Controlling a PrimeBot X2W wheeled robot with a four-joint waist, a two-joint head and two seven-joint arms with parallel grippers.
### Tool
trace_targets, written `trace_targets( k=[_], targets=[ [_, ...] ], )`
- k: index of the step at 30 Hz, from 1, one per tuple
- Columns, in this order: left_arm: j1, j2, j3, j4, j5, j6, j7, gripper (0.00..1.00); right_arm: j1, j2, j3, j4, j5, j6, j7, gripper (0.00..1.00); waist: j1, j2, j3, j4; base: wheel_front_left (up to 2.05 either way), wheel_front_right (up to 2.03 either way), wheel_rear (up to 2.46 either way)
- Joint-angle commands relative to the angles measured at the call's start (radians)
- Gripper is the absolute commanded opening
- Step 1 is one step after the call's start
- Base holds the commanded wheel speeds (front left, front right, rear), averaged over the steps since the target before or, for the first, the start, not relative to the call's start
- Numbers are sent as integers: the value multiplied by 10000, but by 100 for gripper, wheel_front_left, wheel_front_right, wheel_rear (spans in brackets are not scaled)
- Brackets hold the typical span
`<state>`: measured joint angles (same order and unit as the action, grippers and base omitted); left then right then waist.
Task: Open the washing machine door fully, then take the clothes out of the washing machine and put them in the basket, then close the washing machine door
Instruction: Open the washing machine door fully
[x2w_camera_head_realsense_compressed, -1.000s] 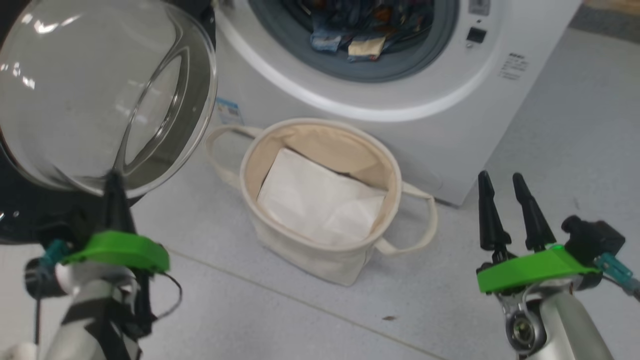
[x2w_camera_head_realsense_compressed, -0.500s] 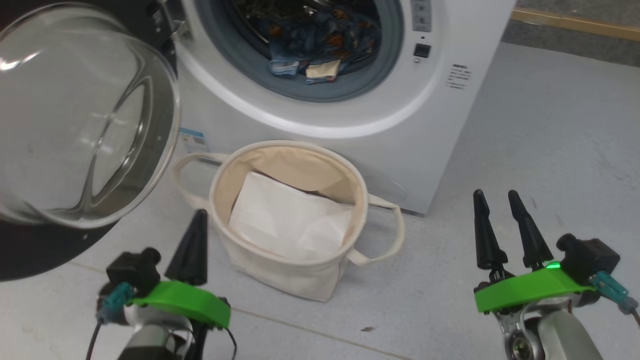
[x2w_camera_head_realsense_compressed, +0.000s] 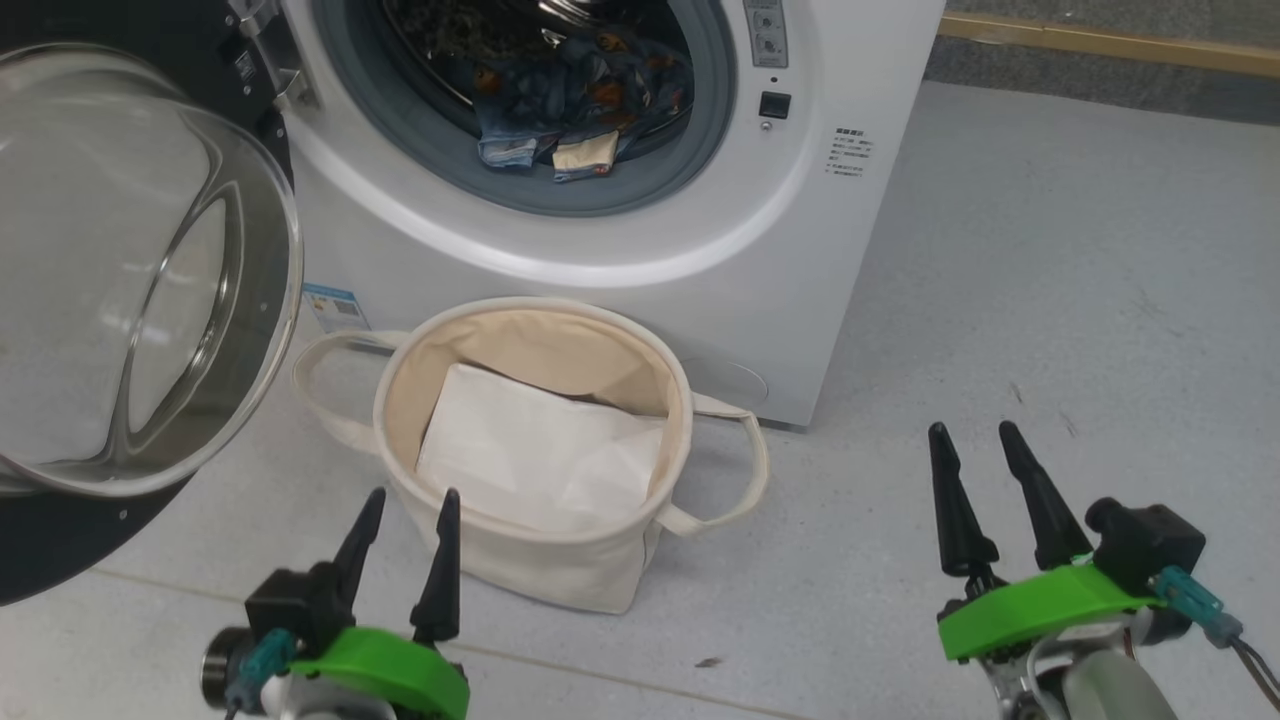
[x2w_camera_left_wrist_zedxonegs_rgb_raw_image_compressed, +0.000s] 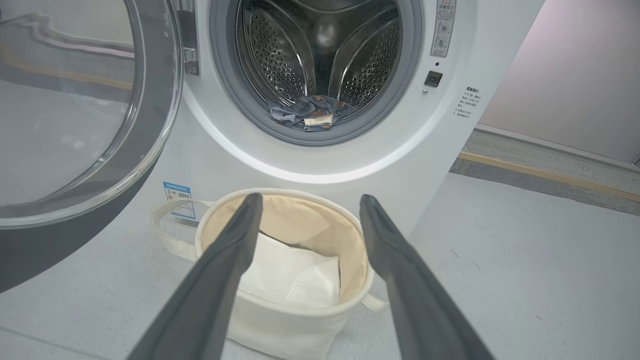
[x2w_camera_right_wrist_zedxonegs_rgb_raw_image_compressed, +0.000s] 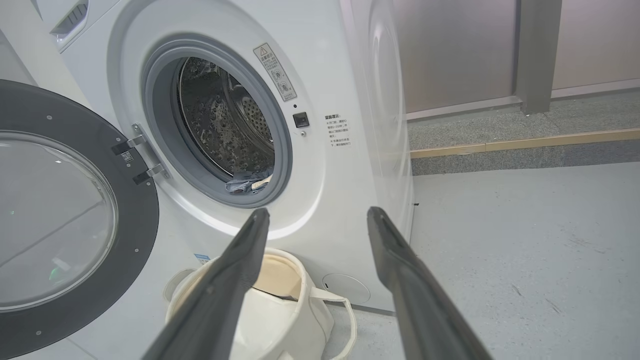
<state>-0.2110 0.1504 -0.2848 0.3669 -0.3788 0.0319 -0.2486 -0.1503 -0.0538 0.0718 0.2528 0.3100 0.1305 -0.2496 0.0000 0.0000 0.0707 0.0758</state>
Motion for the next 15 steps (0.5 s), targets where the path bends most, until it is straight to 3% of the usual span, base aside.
trace_targets(
  k=[1,15],
  targets=[
    [-185,64,361,-234,66,51,-122,100,-134,36,259,-271,85,2,-122,100,0,0,-25,-17,0,0,0],
    [504,-362,1252,-563,697,-39,-130,100,-50,36,389,119,246,2,-122,100,0,0,-371,-160,0,0,0]
  ],
)
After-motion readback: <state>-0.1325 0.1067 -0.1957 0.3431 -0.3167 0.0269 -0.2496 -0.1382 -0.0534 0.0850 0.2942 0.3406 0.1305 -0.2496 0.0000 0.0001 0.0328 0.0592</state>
